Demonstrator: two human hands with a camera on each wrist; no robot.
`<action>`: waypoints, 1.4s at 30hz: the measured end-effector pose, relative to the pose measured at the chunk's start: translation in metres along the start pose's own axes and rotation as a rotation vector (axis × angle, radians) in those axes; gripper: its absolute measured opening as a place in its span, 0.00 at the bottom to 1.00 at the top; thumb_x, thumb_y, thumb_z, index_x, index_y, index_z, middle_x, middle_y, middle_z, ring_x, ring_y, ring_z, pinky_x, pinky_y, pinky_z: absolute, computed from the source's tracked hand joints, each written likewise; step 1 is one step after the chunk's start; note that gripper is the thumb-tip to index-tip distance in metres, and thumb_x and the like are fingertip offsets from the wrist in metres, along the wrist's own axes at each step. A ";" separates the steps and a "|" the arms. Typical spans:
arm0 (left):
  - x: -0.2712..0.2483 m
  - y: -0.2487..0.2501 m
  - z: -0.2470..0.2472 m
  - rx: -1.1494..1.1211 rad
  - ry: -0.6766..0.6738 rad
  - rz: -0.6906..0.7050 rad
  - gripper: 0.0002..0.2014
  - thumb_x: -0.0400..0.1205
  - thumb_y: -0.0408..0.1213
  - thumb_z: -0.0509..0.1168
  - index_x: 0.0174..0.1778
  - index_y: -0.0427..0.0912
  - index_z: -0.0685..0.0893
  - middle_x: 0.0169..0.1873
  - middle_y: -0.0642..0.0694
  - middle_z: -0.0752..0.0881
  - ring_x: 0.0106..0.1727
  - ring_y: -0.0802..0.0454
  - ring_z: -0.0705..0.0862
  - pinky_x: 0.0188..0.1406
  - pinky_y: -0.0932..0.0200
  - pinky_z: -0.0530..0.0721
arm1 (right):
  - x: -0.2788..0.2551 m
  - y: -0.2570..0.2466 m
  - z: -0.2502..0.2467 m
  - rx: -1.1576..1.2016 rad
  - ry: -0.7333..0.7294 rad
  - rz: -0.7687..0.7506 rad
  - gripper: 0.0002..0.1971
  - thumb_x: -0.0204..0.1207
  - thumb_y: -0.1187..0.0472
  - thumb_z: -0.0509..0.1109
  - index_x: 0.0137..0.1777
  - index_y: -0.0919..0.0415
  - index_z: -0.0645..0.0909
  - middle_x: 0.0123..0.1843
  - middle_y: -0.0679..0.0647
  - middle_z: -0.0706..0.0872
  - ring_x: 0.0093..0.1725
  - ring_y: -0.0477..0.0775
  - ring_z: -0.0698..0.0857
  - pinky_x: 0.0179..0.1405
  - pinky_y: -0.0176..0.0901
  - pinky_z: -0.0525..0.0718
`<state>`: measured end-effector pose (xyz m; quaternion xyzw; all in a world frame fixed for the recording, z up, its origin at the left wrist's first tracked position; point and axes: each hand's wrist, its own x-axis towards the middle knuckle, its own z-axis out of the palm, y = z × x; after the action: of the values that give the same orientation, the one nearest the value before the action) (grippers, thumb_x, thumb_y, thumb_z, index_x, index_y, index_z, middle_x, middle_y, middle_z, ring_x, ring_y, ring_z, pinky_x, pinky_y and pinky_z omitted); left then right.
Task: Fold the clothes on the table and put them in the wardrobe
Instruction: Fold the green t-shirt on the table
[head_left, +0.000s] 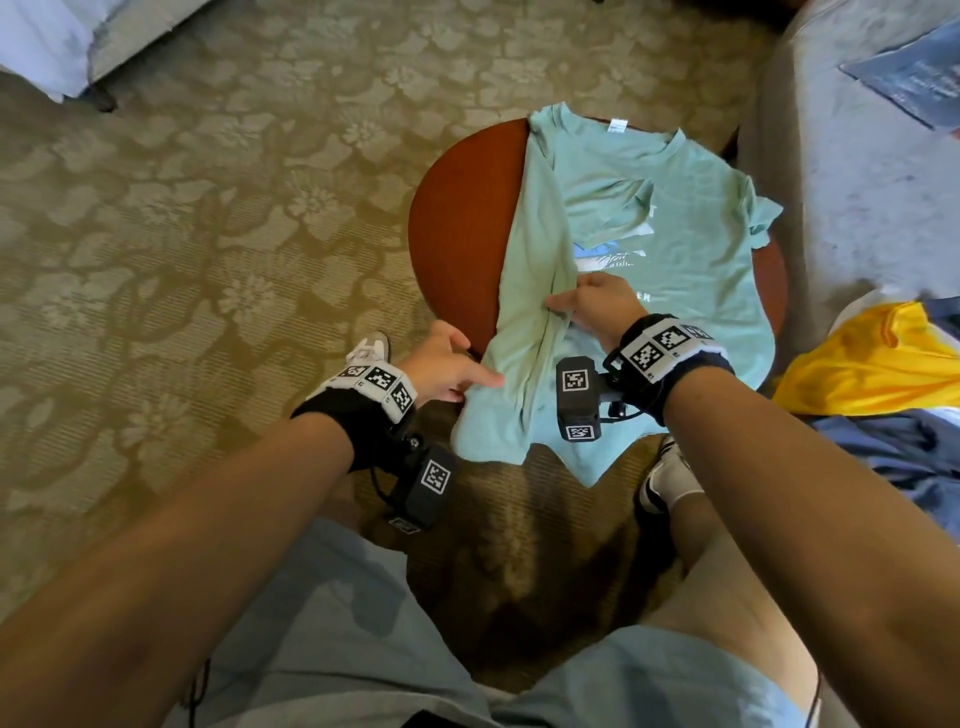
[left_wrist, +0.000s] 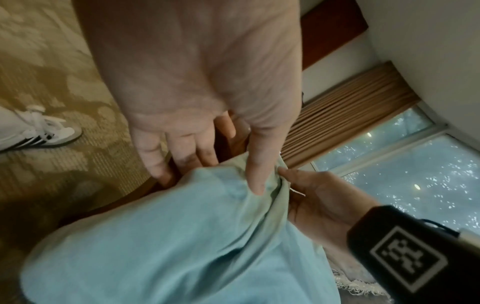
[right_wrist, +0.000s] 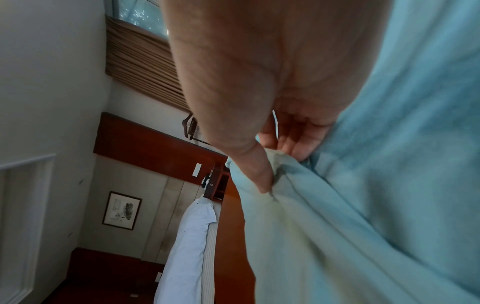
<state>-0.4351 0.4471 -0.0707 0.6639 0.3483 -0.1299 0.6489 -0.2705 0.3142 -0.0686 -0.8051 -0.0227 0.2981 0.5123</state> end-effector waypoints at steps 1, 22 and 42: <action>-0.003 0.004 -0.002 0.056 -0.023 -0.007 0.20 0.71 0.30 0.78 0.50 0.44 0.74 0.51 0.43 0.83 0.56 0.46 0.84 0.59 0.49 0.83 | 0.000 0.000 0.003 -0.022 0.005 -0.009 0.10 0.66 0.63 0.81 0.43 0.67 0.85 0.45 0.58 0.91 0.48 0.59 0.90 0.59 0.54 0.88; 0.036 0.132 0.028 0.944 0.226 0.475 0.16 0.84 0.47 0.62 0.62 0.42 0.78 0.56 0.41 0.82 0.55 0.40 0.81 0.52 0.54 0.77 | 0.014 0.007 -0.113 -0.305 0.538 0.065 0.16 0.80 0.62 0.65 0.64 0.68 0.83 0.62 0.64 0.87 0.63 0.66 0.84 0.56 0.45 0.79; 0.164 0.241 0.077 1.142 0.117 0.304 0.25 0.84 0.53 0.57 0.52 0.30 0.83 0.55 0.27 0.84 0.54 0.31 0.84 0.51 0.48 0.81 | 0.139 -0.026 -0.181 -0.159 0.631 0.319 0.32 0.70 0.44 0.64 0.71 0.63 0.78 0.69 0.64 0.81 0.66 0.67 0.81 0.68 0.60 0.79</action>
<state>-0.1427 0.4423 0.0029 0.9564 0.1595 -0.1655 0.1800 -0.0583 0.2276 -0.0566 -0.8883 0.2395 0.1085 0.3766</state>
